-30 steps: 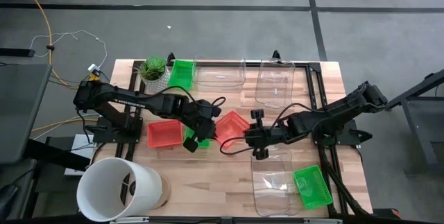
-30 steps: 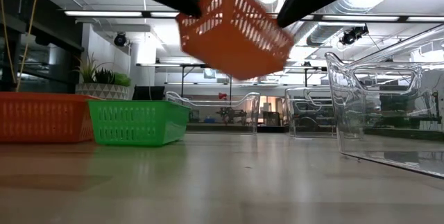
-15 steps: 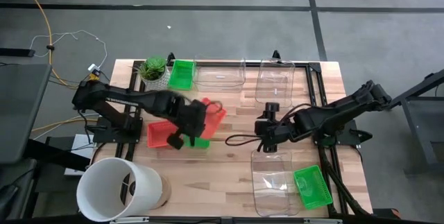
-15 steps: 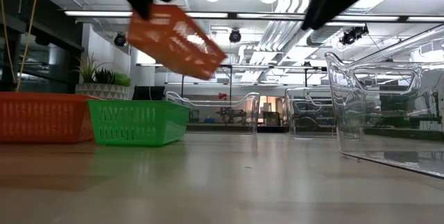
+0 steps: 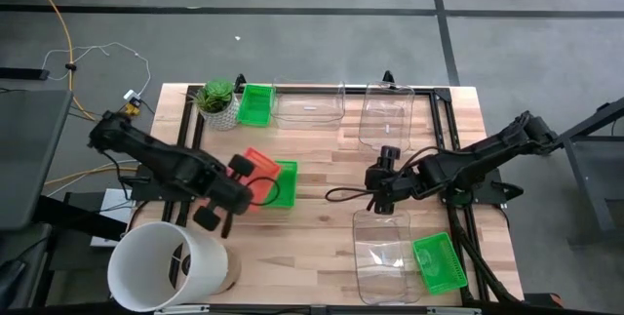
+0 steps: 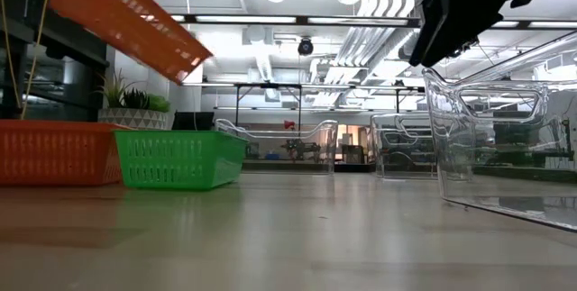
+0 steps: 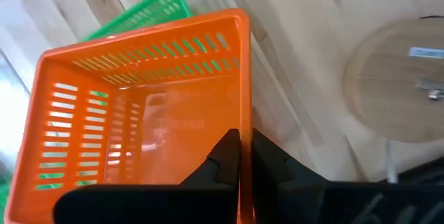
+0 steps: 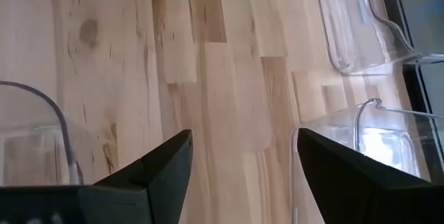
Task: Stack baskets by color
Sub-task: Stack the right orange bin on top of the left orange bin
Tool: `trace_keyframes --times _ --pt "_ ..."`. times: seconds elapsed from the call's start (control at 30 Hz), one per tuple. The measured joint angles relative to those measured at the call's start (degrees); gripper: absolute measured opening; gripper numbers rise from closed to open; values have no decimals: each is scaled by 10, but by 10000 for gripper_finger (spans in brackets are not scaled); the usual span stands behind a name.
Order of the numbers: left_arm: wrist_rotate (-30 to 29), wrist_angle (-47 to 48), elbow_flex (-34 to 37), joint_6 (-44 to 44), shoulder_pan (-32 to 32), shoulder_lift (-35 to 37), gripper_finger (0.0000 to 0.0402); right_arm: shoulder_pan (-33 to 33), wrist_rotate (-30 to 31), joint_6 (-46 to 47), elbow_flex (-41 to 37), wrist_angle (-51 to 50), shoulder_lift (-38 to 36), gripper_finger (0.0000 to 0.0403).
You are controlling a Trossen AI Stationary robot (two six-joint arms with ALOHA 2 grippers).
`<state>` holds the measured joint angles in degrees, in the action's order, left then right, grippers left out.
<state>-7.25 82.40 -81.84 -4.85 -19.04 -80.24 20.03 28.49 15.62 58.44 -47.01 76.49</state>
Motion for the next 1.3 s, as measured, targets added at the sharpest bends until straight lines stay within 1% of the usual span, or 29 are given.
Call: trace_keyframes --times 0.1,0.17,0.37,0.47,0.57,0.83,0.97,1.07,1.17,1.3 --pt "-1 36 0 38 -11 14 0 1 0 -3 -1 10 0 248" --pt "2 40 9 56 -17 18 0 3 2 -13 -1 16 0 248" --pt "60 45 76 62 -16 18 0 3 1 -21 -1 24 0 248" --pt "69 38 106 49 -11 17 0 3 1 -21 -1 24 0 248" --pt "73 13 121 44 -7 17 0 3 1 -21 -1 24 0 248" --pt "99 -49 122 -2 -3 17 0 3 4 -21 -1 32 0 248" --pt "107 -65 122 -3 -3 17 0 3 4 -22 -1 32 0 248" --pt "117 -95 122 -15 -3 15 0 3 4 -23 -1 32 0 248" --pt "117 -120 123 -43 -3 10 0 3 4 -26 -1 37 0 248" --pt "102 -119 123 -92 6 2 0 3 4 -26 -1 43 0 248"
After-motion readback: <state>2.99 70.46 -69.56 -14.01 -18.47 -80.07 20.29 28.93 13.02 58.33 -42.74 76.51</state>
